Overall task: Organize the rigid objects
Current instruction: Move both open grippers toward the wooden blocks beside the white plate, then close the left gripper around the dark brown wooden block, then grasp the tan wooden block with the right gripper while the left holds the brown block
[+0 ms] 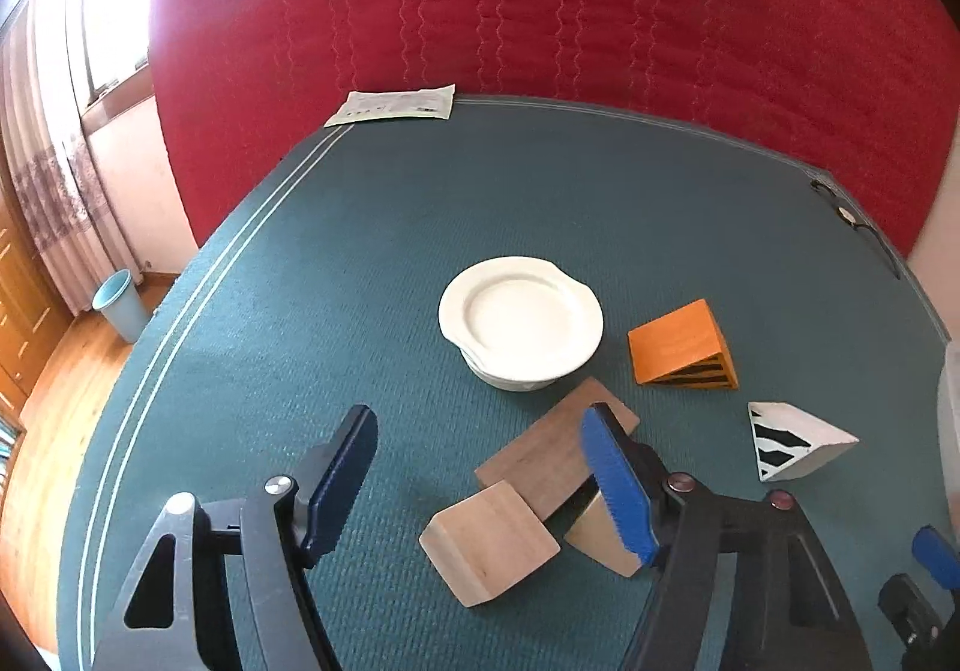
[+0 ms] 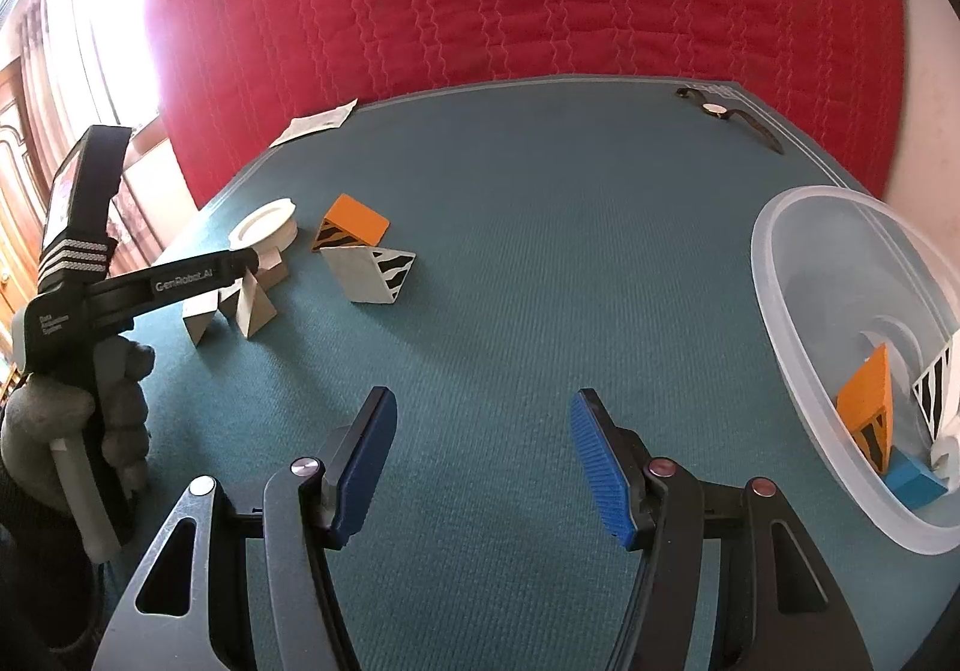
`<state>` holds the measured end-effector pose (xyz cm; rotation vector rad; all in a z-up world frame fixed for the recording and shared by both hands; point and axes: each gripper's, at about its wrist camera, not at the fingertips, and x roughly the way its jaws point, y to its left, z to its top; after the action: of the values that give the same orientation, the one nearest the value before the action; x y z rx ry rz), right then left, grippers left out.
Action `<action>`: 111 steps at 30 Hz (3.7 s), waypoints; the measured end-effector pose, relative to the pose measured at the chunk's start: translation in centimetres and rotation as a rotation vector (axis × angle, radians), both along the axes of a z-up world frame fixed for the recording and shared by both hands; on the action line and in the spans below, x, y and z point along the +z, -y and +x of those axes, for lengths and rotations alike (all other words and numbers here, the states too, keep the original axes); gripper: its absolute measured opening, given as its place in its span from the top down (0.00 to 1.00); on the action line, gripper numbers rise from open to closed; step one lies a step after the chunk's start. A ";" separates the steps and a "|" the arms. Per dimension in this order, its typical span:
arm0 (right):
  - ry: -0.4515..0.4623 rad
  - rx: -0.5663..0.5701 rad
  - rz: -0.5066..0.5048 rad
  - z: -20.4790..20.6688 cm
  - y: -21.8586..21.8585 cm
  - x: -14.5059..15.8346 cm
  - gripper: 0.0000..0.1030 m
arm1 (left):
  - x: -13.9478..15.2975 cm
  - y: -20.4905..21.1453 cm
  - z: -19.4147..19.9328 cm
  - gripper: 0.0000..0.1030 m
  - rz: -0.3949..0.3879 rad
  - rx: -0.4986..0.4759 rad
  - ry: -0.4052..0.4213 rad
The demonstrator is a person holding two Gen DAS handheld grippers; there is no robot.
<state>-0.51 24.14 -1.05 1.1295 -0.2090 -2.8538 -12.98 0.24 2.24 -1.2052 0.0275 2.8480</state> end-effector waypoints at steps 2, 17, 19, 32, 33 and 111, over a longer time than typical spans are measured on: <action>0.002 -0.002 0.001 0.1 0.0 -0.1 0.40 | 0.0 -0.1 0.2 0.28 -0.019 -0.025 -0.005; 0.009 -0.005 -0.009 -0.2 0.0 -0.2 0.40 | -0.8 -2.4 0.0 0.31 -0.094 -0.172 0.044; 0.012 -0.003 -0.009 -0.2 0.0 -0.2 0.40 | -0.8 -2.4 0.2 0.47 -0.077 -0.186 0.035; 0.047 0.065 -0.004 -0.8 1.2 -0.2 0.40 | 0.4 -2.0 2.6 0.69 -0.001 -0.225 -0.035; 0.049 0.085 -0.009 -1.0 1.7 0.0 0.40 | 0.5 -1.6 2.9 0.69 0.003 -0.220 -0.038; 0.051 0.392 0.124 -4.4 11.1 -1.0 0.69 | 0.0 3.1 3.7 0.20 0.072 -0.089 -0.021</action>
<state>-4.90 13.08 -2.00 1.1195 0.1726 -2.5203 -9.26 -2.89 2.26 -1.1317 -0.0195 2.7598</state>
